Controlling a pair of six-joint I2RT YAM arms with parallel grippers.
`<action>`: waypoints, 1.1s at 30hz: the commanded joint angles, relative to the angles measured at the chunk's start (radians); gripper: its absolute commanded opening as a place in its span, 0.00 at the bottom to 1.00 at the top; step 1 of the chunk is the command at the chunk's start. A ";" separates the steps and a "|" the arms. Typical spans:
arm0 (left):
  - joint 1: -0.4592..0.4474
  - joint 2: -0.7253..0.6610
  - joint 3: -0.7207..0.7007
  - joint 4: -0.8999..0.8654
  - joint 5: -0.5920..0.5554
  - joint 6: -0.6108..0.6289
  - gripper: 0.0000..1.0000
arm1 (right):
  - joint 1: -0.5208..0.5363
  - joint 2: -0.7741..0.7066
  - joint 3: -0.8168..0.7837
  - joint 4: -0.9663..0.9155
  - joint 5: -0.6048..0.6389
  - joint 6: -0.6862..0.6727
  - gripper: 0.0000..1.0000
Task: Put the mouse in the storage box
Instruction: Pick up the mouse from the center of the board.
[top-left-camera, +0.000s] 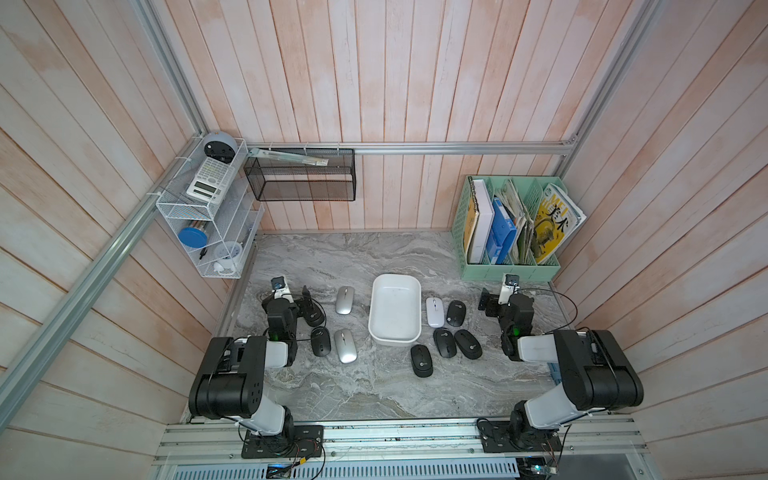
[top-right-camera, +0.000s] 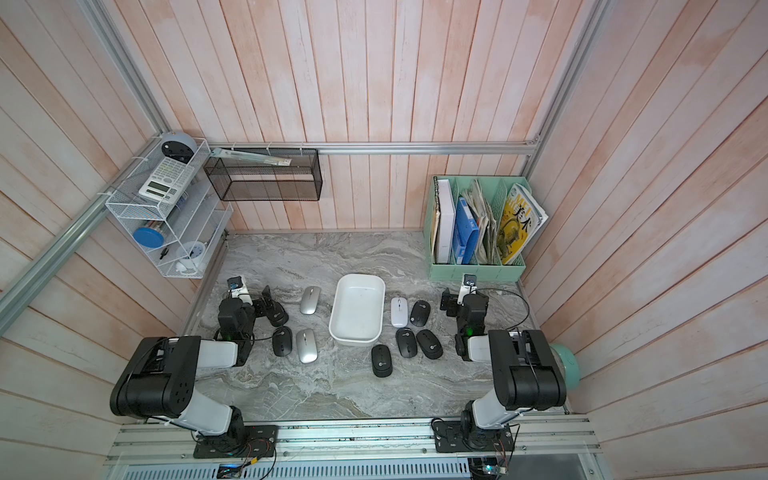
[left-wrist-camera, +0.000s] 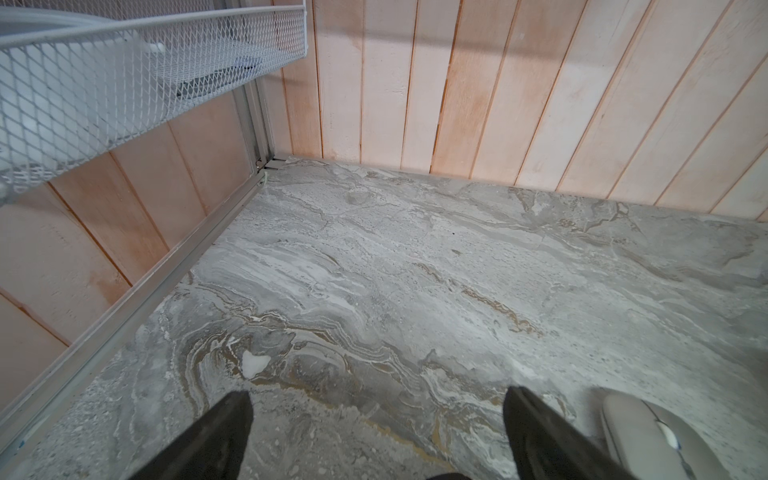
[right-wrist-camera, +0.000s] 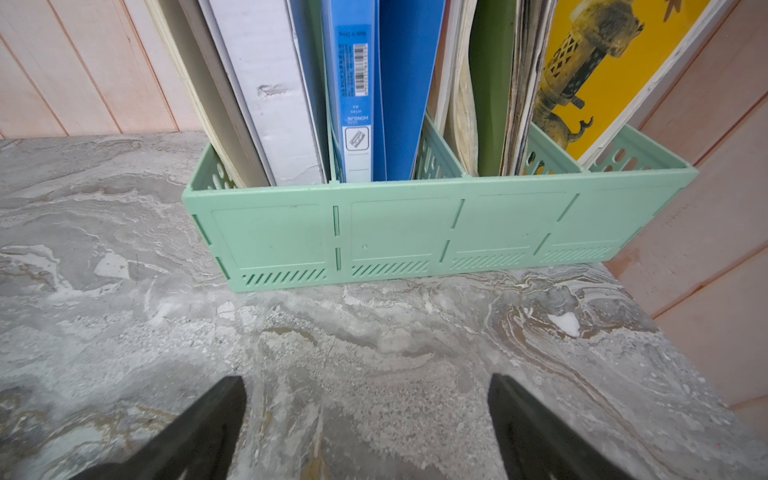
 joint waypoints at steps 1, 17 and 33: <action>-0.009 -0.015 -0.019 0.047 0.023 0.031 1.00 | 0.001 -0.004 -0.016 0.033 -0.005 0.006 0.98; -0.081 -0.582 0.347 -0.873 -0.198 -0.264 1.00 | 0.110 -0.461 0.335 -0.793 0.151 0.381 0.98; 0.052 -0.451 0.575 -1.326 0.291 -0.528 0.34 | 0.016 -0.415 0.474 -1.080 -0.279 0.497 0.43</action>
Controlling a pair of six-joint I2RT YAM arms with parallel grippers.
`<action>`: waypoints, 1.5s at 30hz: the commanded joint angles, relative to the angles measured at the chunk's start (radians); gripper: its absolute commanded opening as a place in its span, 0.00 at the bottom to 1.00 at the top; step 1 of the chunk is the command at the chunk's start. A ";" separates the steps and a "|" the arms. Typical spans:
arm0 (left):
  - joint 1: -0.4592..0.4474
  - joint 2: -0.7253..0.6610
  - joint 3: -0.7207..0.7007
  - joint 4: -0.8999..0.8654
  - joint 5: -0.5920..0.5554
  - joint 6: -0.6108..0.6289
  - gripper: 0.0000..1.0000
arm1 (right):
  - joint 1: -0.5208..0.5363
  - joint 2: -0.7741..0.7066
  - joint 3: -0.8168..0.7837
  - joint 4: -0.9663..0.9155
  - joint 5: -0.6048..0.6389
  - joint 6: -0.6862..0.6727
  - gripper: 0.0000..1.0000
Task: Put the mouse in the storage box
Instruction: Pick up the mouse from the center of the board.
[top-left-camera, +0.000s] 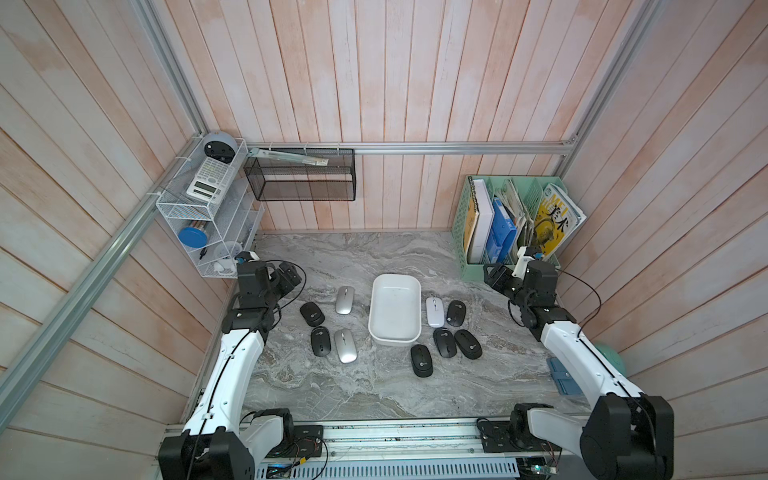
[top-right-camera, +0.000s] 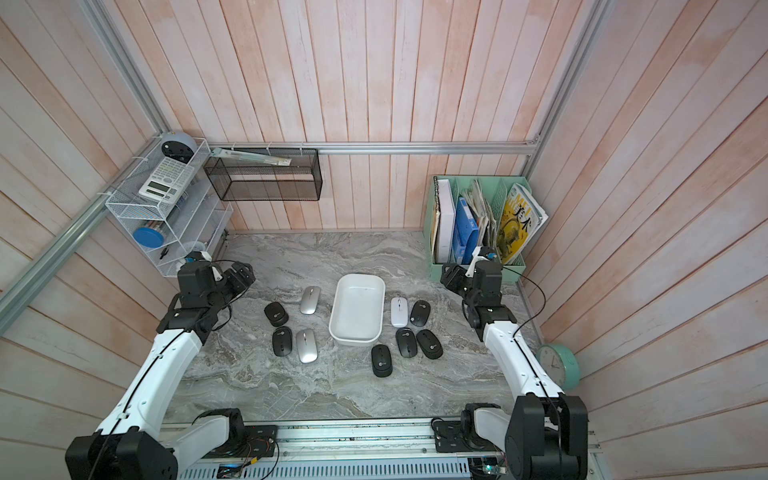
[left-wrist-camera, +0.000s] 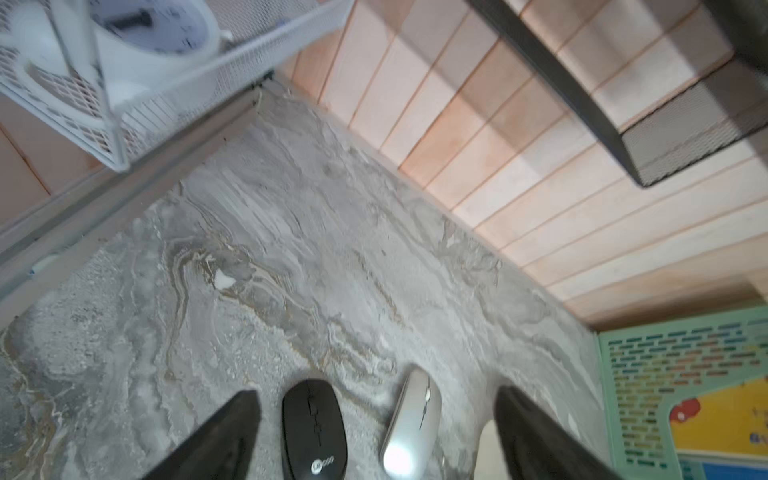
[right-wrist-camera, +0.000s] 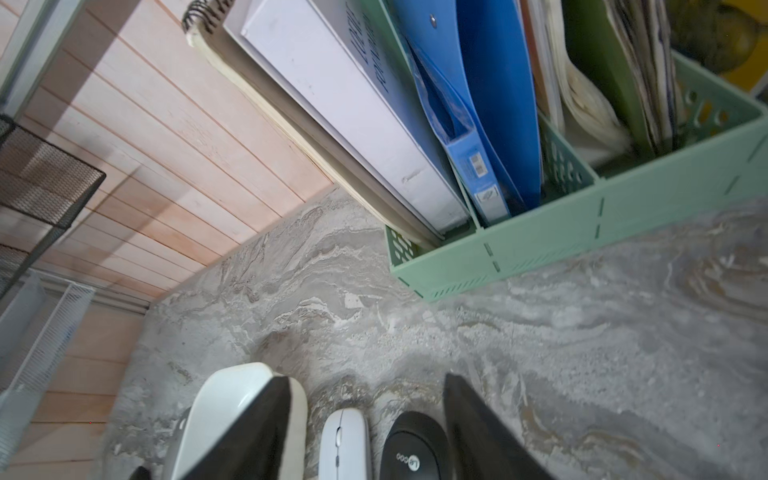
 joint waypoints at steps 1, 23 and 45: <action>0.001 0.015 0.081 -0.115 0.082 -0.026 0.02 | 0.025 -0.038 0.082 -0.203 0.043 -0.059 0.34; -0.068 0.085 0.256 -0.381 0.072 0.070 0.00 | -0.006 -0.081 -0.015 -0.015 -0.211 0.280 0.00; -0.426 0.548 0.617 -0.887 -0.204 0.258 0.54 | 0.449 0.394 0.708 -1.035 0.245 -0.266 0.67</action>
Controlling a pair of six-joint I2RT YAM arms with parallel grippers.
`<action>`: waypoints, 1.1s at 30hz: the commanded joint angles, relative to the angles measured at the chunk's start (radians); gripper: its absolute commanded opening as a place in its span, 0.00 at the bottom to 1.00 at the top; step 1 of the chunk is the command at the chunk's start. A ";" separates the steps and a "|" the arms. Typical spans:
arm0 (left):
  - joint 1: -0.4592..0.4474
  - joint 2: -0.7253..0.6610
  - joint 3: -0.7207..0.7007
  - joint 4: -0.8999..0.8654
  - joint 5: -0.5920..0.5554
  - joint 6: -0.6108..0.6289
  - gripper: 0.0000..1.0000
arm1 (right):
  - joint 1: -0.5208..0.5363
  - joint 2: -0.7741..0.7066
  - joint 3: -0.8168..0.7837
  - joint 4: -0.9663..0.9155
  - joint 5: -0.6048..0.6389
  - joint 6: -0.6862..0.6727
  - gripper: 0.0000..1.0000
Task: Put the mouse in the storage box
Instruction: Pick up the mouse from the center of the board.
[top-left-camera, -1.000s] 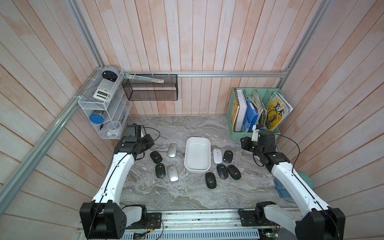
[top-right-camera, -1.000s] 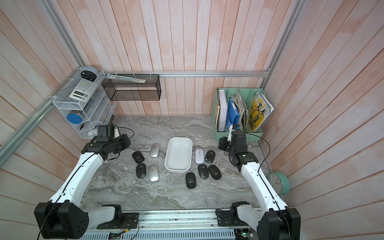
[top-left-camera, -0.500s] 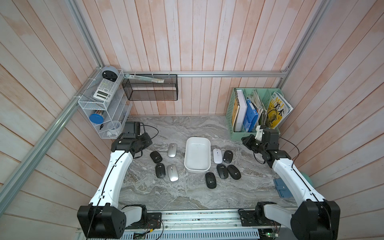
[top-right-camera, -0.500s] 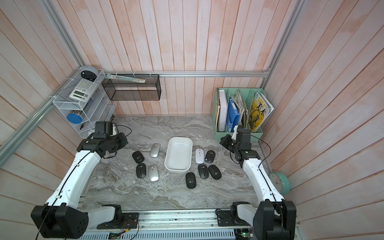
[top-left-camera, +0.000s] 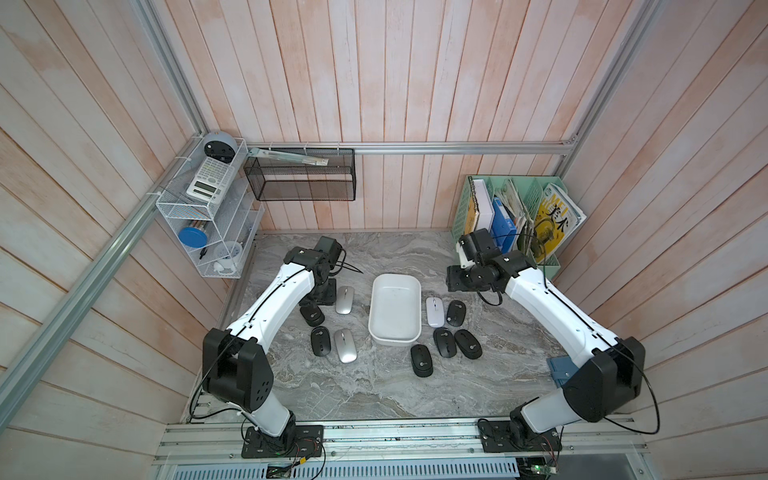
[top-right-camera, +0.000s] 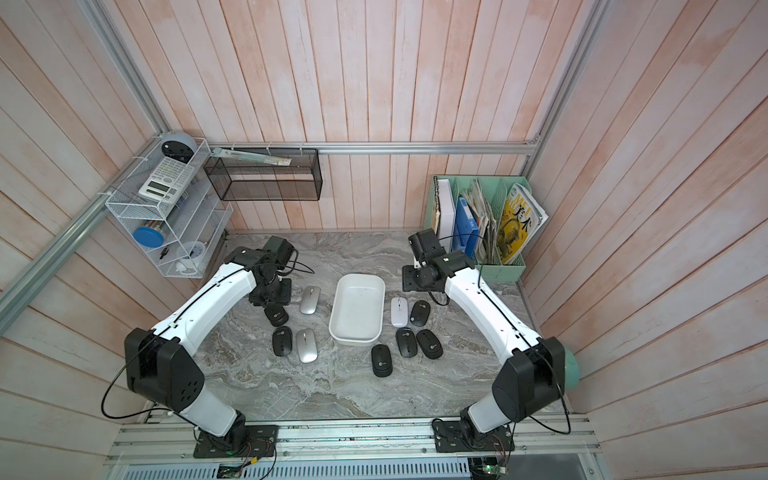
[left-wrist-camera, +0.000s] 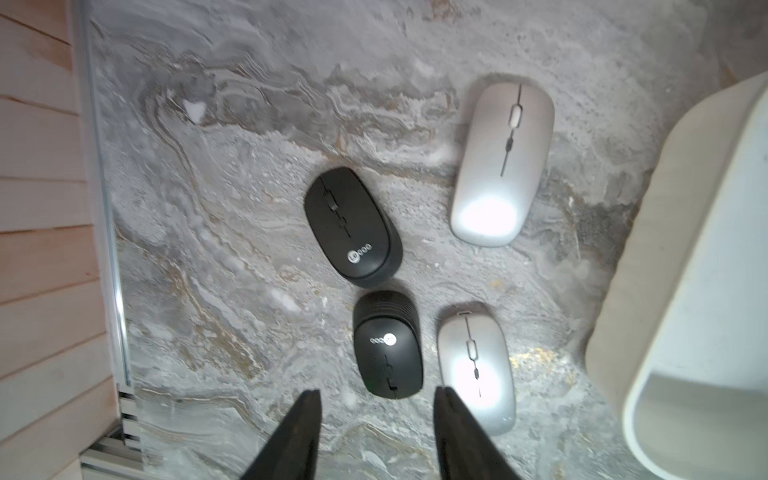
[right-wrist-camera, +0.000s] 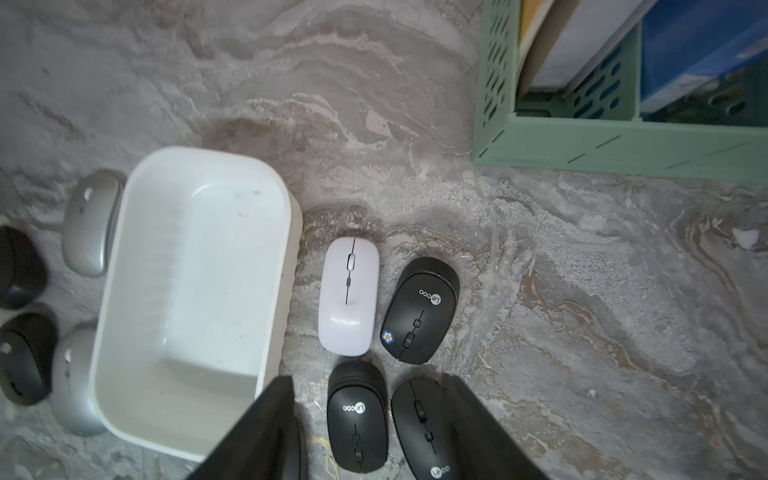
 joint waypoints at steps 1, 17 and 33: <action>0.004 0.025 0.019 0.026 0.110 0.042 0.56 | 0.015 0.014 0.023 -0.122 -0.028 -0.034 0.67; 0.085 0.348 0.225 0.105 0.303 0.117 0.74 | 0.019 -0.051 -0.103 0.001 -0.080 -0.006 0.79; 0.080 0.462 0.247 0.155 0.257 0.134 0.78 | 0.008 -0.165 -0.229 0.151 -0.048 0.018 0.84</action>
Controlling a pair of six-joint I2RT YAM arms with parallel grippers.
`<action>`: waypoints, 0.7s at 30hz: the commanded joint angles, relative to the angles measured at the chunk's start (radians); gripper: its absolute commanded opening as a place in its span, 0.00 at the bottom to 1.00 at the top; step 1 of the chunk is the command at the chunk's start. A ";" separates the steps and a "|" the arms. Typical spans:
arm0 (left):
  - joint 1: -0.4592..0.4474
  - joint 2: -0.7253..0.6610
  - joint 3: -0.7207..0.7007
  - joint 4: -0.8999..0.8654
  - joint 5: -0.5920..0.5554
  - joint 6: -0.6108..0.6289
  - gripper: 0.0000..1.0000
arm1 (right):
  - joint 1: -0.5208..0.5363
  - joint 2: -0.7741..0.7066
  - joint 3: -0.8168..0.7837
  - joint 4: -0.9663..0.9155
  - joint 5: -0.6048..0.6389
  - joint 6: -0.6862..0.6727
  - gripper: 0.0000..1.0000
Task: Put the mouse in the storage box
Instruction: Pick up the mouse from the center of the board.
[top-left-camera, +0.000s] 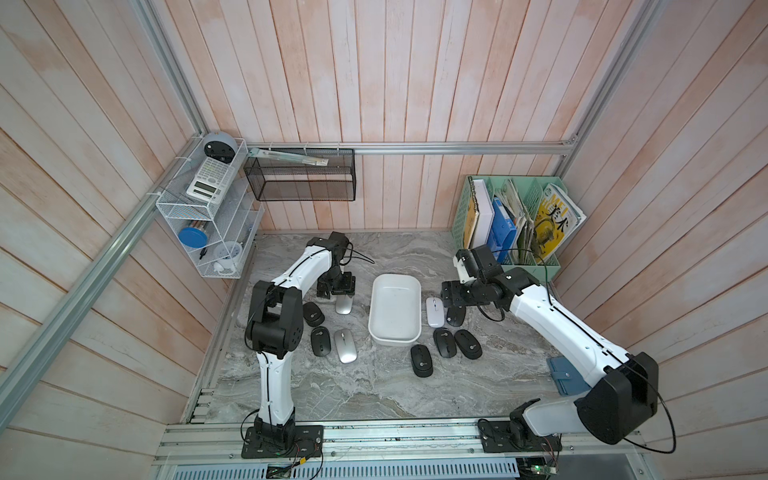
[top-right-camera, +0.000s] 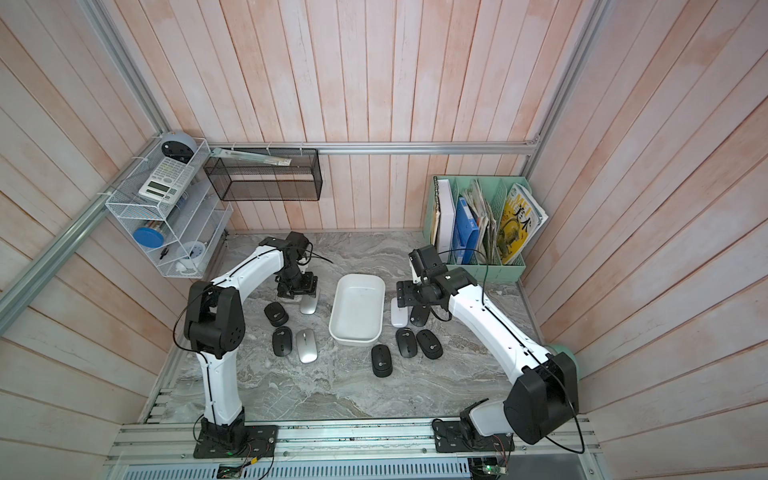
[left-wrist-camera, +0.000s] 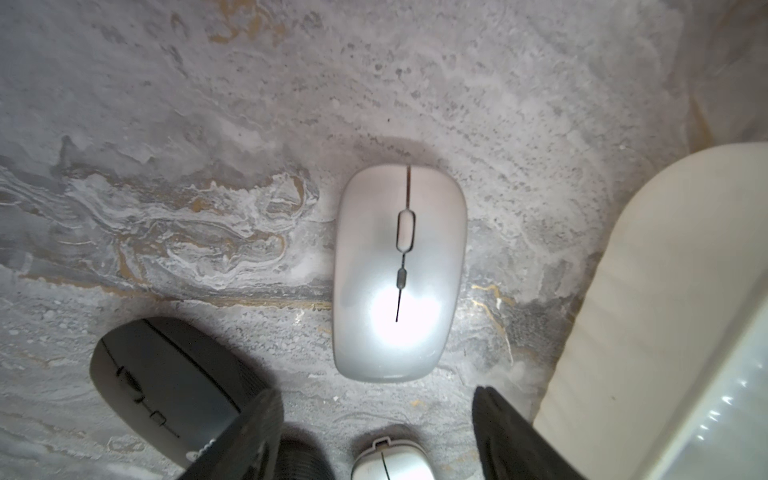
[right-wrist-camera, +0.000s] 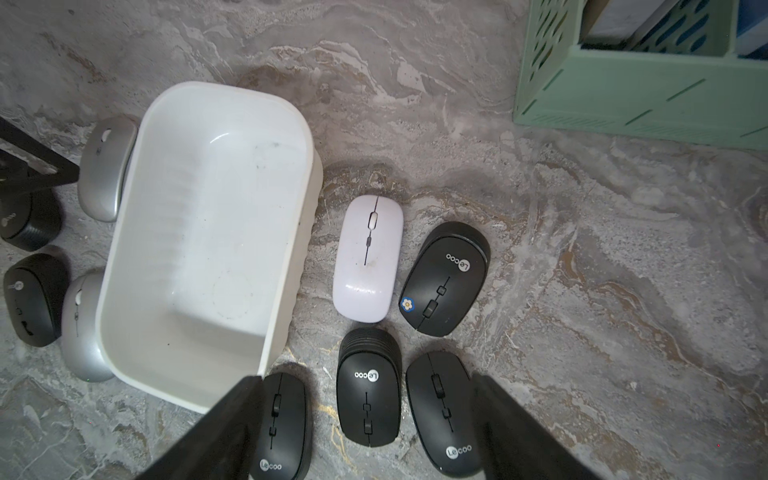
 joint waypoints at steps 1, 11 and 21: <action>-0.003 0.021 0.005 0.037 -0.011 0.016 0.79 | -0.004 -0.017 -0.015 0.030 0.002 0.009 0.84; -0.020 0.074 0.051 0.034 -0.005 0.019 0.81 | -0.005 -0.026 -0.041 0.041 -0.004 0.018 0.84; -0.027 0.091 0.033 0.044 -0.098 -0.006 0.81 | -0.004 -0.044 -0.058 0.042 0.000 0.016 0.84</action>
